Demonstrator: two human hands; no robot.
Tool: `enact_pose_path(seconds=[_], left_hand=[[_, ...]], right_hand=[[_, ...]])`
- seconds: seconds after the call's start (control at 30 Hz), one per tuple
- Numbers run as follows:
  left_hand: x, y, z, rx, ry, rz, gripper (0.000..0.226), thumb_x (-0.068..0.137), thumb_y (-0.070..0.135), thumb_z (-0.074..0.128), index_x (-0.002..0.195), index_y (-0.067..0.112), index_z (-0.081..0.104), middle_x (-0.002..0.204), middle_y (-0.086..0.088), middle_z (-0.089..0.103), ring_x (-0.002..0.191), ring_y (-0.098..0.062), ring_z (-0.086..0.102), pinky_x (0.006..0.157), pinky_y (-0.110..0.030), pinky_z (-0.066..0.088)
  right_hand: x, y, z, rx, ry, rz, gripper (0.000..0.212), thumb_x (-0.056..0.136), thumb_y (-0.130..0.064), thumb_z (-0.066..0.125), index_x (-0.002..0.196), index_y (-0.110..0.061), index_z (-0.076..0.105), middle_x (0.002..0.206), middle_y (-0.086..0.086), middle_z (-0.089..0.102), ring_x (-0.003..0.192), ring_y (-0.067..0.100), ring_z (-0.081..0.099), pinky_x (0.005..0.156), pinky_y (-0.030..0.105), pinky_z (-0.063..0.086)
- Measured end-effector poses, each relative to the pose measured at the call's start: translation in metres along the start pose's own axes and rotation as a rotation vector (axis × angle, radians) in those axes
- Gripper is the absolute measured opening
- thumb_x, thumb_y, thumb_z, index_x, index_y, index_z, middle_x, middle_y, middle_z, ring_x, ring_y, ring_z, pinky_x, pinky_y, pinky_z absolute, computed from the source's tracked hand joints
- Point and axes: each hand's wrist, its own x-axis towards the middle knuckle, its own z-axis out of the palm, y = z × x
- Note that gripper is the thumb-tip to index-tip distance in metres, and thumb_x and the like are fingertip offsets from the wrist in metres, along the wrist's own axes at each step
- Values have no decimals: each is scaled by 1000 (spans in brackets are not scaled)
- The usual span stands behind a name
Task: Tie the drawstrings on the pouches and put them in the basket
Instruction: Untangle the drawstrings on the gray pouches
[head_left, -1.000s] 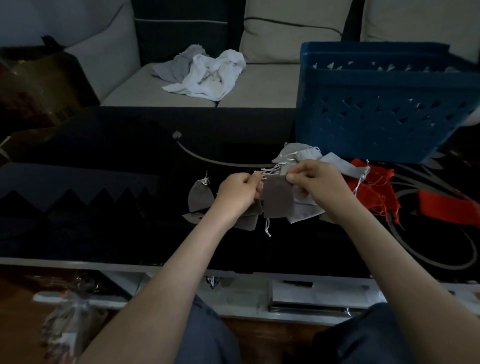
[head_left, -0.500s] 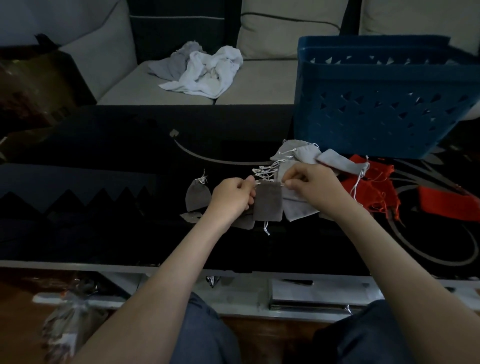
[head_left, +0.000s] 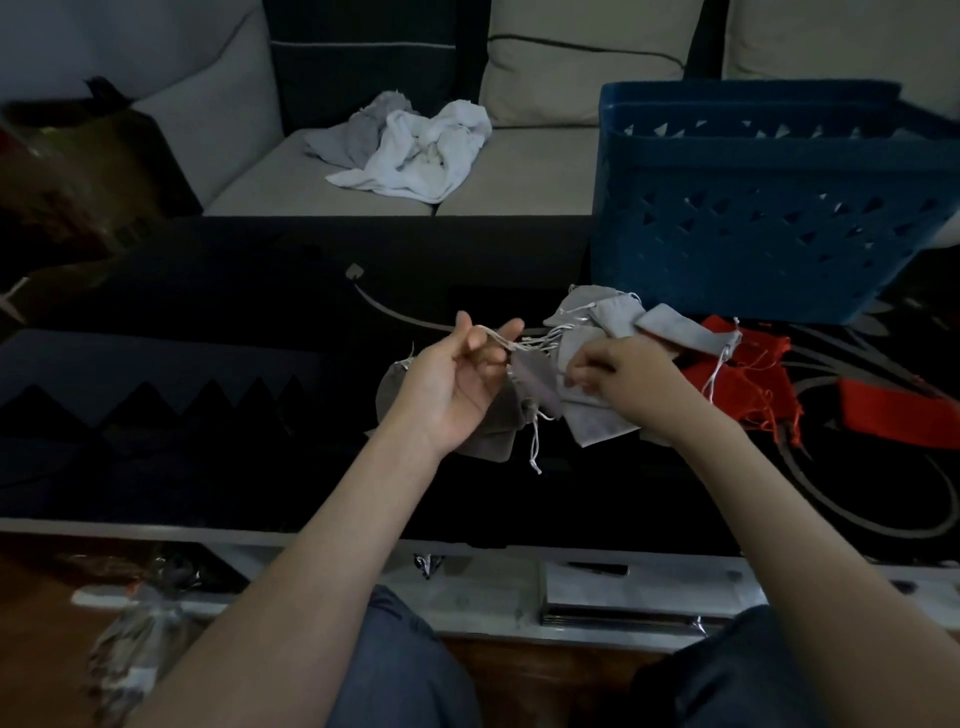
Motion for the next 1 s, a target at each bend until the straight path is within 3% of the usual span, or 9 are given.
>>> enact_pose_path(seconds=[0.07,0.17,0.33,0.47,0.6,0.7,0.77,0.9,1.0], left_hand=[[-2,0,1,111,-17,18,39,101,26,39,67,9,51,69,-5,65,48,-4,49,46,-12,41],[-5,-2,-1,389,-17,67,17,98,6,46,91,6,62,72,-3,62,54,-4,53,49,-13,44],[-4,-9,-2,581,45,62,24,95,4,52,119,2,47,69,-2,69,50,-4,55,48,-14,45],[-7,-10,0,755,-42,20,19,99,10,47,96,-3,60,64,-2,61,45,-2,49,43,-11,39],[-9,-14,5,851,-95,28,23,102,10,41,90,3,60,67,-3,58,42,-5,47,40,-15,37],[-11,-16,9,1017,-137,54,28,99,6,43,78,7,60,65,-3,58,43,-6,49,44,-16,40],[-13,-16,9,1068,-168,54,23,94,1,45,80,4,62,67,-5,58,46,-7,51,47,-18,41],[-12,-16,9,991,-118,91,26,97,13,47,77,9,65,65,-4,55,47,-9,51,45,-18,40],[-7,-15,7,863,-24,108,31,100,17,44,77,8,63,61,-1,54,43,-7,48,42,-17,39]], right_hand=[[0,0,1,4,3,-1,18,90,-9,58,74,-19,60,70,-2,57,64,10,50,56,10,35],[-1,3,0,3,25,28,19,93,-17,55,75,-12,59,63,-6,51,61,9,46,53,8,35],[-4,-4,-4,119,107,-165,12,89,-13,61,79,-7,60,73,-3,54,71,12,49,65,11,35],[-3,-10,0,123,97,-379,6,87,-10,62,83,-14,61,85,4,60,87,21,52,82,29,41],[-2,-15,4,117,116,-405,8,87,-11,60,88,-18,64,90,-14,51,96,21,49,88,30,38],[0,-19,7,123,156,-396,7,86,-11,59,86,-13,66,87,-16,51,93,20,50,84,30,39],[2,-21,10,133,187,-356,5,87,-8,61,85,-9,65,84,-6,58,88,16,53,80,28,41],[5,-24,13,279,230,-196,4,89,-11,61,92,-10,63,76,0,63,71,4,56,68,15,43],[4,-26,15,408,181,-98,23,88,-22,65,108,-15,57,76,3,62,72,9,59,65,14,44]])
